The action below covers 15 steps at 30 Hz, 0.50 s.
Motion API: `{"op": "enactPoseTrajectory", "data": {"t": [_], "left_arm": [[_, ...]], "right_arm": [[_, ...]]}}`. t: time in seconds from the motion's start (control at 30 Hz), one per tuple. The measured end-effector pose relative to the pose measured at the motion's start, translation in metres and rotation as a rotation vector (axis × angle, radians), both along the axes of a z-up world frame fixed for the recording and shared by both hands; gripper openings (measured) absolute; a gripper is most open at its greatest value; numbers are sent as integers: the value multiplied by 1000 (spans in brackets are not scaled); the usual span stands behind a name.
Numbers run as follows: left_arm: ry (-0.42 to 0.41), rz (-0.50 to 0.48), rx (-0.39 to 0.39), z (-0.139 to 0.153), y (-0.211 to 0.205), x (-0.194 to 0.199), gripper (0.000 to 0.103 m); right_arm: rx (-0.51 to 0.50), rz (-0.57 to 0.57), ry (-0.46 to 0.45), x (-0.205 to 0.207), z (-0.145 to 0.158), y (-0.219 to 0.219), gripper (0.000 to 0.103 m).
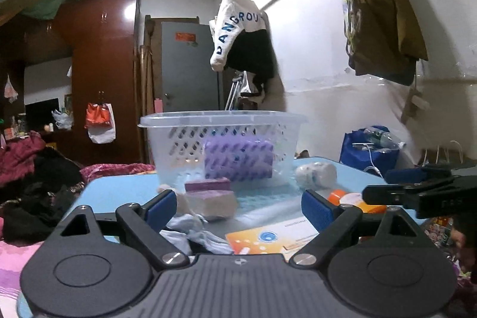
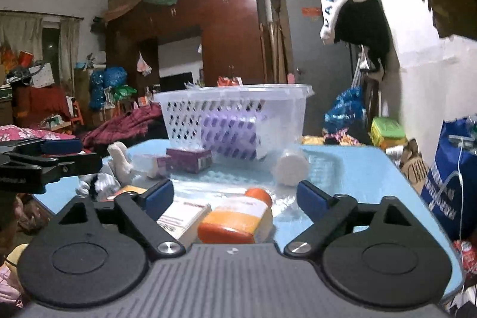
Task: Organize objects
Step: 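Grasp the small purple soap box with the left gripper while the right grasps the white roll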
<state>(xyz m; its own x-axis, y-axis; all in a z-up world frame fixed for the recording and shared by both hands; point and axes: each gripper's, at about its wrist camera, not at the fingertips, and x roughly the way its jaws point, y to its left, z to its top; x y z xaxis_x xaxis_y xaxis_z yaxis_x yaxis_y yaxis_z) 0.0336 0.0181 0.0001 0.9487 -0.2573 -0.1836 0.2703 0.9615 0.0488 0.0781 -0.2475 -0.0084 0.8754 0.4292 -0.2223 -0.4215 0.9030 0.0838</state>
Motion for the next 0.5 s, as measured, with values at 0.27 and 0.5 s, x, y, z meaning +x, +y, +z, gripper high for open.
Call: {"op": "enactPoseTrajectory", "data": {"t": [0.27, 0.5], "left_arm": [[7, 25, -14, -5, 8, 5, 93], [0, 28, -23, 8, 5, 20, 92]], "right_arm": [[-8, -4, 13, -8, -13, 1, 84], [-13, -10, 10, -2, -7, -1, 83]]}}
